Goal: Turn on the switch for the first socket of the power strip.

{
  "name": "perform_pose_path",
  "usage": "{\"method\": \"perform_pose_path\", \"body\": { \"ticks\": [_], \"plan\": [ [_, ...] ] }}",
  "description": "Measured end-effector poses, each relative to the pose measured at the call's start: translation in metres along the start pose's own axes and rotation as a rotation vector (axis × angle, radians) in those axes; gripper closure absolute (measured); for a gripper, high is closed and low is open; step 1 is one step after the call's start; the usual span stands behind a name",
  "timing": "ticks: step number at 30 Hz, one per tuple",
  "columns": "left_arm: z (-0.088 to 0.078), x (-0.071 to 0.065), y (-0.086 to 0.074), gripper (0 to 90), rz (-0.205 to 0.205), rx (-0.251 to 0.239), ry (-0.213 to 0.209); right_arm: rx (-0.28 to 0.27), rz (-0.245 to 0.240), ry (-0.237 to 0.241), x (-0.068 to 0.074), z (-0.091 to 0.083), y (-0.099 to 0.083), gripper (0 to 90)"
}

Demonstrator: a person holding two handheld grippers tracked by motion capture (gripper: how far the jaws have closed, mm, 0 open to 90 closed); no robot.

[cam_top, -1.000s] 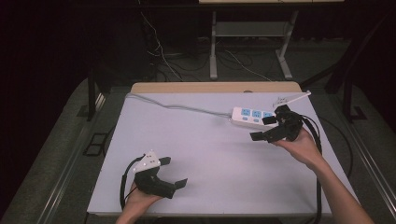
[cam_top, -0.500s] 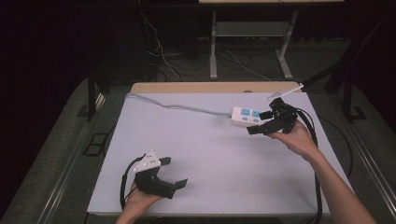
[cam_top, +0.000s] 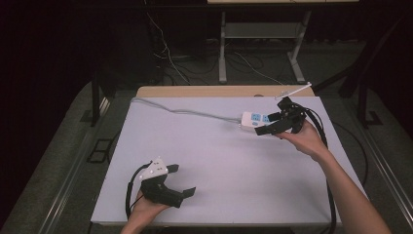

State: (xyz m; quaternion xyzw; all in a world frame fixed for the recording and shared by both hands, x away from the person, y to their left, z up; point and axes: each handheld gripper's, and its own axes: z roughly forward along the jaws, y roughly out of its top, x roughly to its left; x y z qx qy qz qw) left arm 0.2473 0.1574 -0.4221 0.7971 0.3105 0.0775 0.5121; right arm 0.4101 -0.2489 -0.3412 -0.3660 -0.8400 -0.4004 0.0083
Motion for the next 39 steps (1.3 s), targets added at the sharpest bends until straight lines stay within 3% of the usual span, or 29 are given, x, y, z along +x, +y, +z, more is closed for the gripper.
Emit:
{"method": "perform_pose_path", "body": {
  "ticks": [20, 21, 24, 25, 30, 31, 36, 39],
  "plan": [
    [0.0, 0.0, 0.0, 0.0, -0.001, 0.0, -0.003, -0.011, 0.021, -0.024, -0.016, 0.012, 0.012, 1.4],
    [0.0, 0.0, 0.0, 0.0, 0.0, 0.001, -0.003, -0.006, 0.014, -0.029, -0.017, 0.013, 0.011, 6.7],
    [0.001, -0.001, 0.0, 0.0, 0.001, 0.002, -0.005, -0.005, 0.013, -0.047, -0.018, 0.014, 0.011, 10.4],
    [0.001, -0.001, 0.0, 0.0, 0.0, 0.003, -0.006, -0.016, 0.014, -0.052, -0.021, 0.014, 0.011, 17.3],
    [0.001, -0.001, 0.0, 0.0, 0.003, 0.005, -0.008, -0.035, 0.015, -0.066, -0.025, 0.014, 0.011, 26.7],
    [0.001, 0.0, 0.0, 0.0, 0.003, 0.005, -0.008, -0.045, 0.02, -0.069, -0.028, 0.014, 0.011, 35.5],
    [0.001, 0.0, 0.0, 0.0, 0.005, 0.007, -0.008, -0.068, 0.03, -0.074, -0.035, 0.013, 0.01, 48.5],
    [0.001, 0.0, 0.0, 0.0, 0.005, 0.008, -0.008, -0.075, 0.029, -0.057, -0.042, 0.013, 0.009, 62.3]
  ]
}}
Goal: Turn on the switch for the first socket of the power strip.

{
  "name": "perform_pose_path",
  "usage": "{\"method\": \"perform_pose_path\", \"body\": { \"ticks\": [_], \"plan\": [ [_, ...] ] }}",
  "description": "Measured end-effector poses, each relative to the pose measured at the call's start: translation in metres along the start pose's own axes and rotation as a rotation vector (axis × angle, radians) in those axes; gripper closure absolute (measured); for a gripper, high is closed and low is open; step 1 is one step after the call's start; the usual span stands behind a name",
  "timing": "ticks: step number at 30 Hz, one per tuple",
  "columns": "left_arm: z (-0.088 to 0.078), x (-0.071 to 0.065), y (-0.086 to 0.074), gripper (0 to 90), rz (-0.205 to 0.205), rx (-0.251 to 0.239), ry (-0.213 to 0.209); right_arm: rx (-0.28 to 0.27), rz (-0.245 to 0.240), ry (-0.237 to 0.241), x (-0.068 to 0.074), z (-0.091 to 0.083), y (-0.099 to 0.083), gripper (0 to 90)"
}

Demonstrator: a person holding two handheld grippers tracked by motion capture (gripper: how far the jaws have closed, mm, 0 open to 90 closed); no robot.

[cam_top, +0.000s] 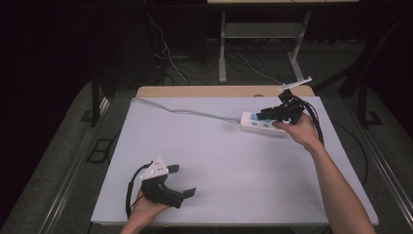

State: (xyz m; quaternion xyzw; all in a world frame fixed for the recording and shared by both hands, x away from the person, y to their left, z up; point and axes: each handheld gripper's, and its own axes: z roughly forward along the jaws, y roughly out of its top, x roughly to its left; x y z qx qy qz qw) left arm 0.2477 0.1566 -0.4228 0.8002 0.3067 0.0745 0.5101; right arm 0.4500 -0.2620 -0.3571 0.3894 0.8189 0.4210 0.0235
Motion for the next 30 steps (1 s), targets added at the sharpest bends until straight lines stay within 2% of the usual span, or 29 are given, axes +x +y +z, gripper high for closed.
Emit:
{"method": "perform_pose_path", "body": {
  "ticks": [5, 18, 22, 30],
  "plan": [
    [0.0, 0.0, 0.0, 0.0, 0.001, 0.0, 0.002, -0.017, -0.008, -0.014, -0.005, 0.003, -0.001, 72.1],
    [-0.002, 0.002, 0.0, 0.0, -0.002, -0.005, 0.005, -0.017, -0.018, -0.021, -0.011, 0.018, -0.002, 87.8],
    [-0.002, 0.002, 0.0, 0.0, -0.002, -0.006, 0.005, -0.012, -0.016, -0.028, -0.014, 0.024, -0.003, 89.2],
    [-0.002, 0.003, -0.001, 0.0, -0.003, -0.005, 0.005, -0.004, 0.018, -0.035, -0.022, 0.037, -0.008, 89.2]
  ]
}}
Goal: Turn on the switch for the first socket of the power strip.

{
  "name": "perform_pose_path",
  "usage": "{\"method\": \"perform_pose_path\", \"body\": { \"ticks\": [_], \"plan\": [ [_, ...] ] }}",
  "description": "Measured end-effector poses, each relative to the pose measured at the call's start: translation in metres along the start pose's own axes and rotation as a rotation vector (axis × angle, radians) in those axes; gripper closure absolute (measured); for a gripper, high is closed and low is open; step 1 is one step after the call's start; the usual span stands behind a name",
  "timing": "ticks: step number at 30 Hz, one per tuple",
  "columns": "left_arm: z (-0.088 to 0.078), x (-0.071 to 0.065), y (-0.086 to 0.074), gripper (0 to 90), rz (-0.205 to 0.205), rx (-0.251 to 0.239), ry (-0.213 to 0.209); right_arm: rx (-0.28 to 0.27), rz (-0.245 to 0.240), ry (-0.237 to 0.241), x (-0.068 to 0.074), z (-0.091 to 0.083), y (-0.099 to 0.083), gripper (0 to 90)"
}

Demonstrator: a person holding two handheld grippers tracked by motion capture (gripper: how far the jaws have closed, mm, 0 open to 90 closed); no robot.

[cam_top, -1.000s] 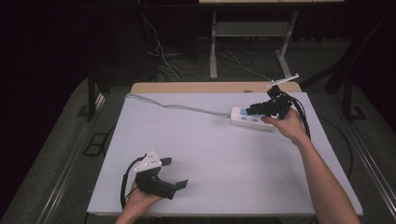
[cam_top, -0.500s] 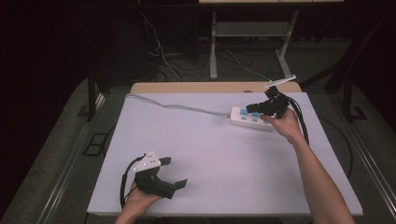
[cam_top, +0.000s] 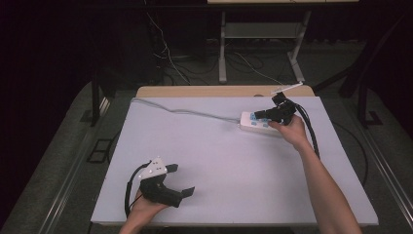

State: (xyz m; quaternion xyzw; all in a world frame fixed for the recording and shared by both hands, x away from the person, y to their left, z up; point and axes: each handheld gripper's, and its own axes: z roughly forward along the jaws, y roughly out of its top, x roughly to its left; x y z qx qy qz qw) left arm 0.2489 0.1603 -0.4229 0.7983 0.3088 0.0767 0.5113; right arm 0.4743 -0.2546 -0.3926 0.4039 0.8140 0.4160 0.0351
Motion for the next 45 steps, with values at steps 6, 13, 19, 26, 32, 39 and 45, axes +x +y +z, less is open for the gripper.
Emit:
{"method": "perform_pose_path", "body": {
  "ticks": [6, 13, 19, 26, 32, 39, 45],
  "plan": [
    [0.0, 0.001, 0.0, 0.0, 0.0, 0.0, 0.0, 0.007, 0.021, 0.004, -0.005, 0.008, -0.003, 89.2],
    [0.0, 0.001, 0.0, 0.0, 0.0, 0.003, 0.001, 0.012, 0.027, 0.005, -0.006, 0.013, -0.005, 89.2],
    [0.0, 0.001, 0.0, 0.0, 0.001, 0.005, 0.0, 0.026, 0.038, 0.004, -0.008, 0.02, -0.007, 89.2],
    [-0.001, 0.001, 0.0, 0.0, 0.003, 0.003, 0.002, 0.034, 0.047, -0.004, -0.009, 0.025, -0.01, 89.2],
    [-0.001, 0.001, 0.0, 0.0, 0.003, 0.004, 0.002, 0.049, 0.066, -0.007, -0.013, 0.03, -0.013, 89.2],
    [0.0, 0.001, -0.001, 0.0, 0.004, 0.007, 0.003, 0.05, 0.05, -0.009, -0.012, 0.031, -0.013, 89.4],
    [0.0, 0.001, -0.001, 0.0, 0.005, 0.008, 0.001, 0.054, 0.049, -0.016, -0.01, 0.031, -0.013, 89.5]
  ]
}}
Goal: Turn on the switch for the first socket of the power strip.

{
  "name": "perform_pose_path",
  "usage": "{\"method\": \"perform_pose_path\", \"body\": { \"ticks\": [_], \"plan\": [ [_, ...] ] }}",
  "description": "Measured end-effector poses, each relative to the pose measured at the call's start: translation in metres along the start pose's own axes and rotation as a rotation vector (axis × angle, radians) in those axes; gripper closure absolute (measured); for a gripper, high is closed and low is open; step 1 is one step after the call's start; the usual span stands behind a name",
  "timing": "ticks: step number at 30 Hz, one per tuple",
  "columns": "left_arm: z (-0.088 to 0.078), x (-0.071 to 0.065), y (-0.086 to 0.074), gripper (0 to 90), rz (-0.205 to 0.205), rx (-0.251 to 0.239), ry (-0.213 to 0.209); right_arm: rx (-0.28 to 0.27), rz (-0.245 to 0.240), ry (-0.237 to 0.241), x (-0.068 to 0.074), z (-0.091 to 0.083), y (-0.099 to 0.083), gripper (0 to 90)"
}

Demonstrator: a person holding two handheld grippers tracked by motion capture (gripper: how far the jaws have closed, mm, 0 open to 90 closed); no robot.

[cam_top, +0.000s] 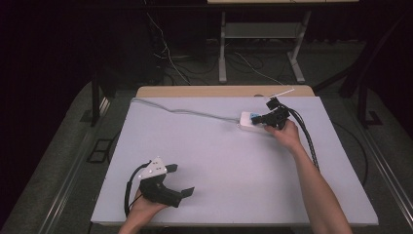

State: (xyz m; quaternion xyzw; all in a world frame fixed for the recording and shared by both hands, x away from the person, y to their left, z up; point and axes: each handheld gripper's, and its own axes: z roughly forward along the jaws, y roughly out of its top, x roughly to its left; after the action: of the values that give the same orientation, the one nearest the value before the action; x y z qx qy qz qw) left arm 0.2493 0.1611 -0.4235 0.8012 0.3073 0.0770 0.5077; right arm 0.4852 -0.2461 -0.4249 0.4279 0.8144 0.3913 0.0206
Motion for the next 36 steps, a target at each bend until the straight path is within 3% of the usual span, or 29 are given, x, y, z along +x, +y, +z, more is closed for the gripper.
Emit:
{"method": "perform_pose_path", "body": {
  "ticks": [7, 15, 18, 36],
  "plan": [
    [0.001, 0.0, 0.0, 0.0, 0.003, 0.006, -0.001, -0.025, 0.022, 0.017, -0.003, 0.0, -0.005, 89.8],
    [0.003, -0.002, 0.0, 0.0, 0.002, 0.01, -0.005, -0.025, 0.105, 0.041, -0.006, 0.002, -0.007, 90.0],
    [0.003, -0.003, -0.001, 0.0, 0.008, 0.015, -0.009, -0.02, 0.082, 0.014, -0.003, 0.003, -0.007, 90.0],
    [0.003, -0.003, -0.001, 0.0, 0.007, 0.013, -0.009, -0.017, 0.003, -0.034, 0.006, 0.006, -0.003, 90.0]
  ]
}}
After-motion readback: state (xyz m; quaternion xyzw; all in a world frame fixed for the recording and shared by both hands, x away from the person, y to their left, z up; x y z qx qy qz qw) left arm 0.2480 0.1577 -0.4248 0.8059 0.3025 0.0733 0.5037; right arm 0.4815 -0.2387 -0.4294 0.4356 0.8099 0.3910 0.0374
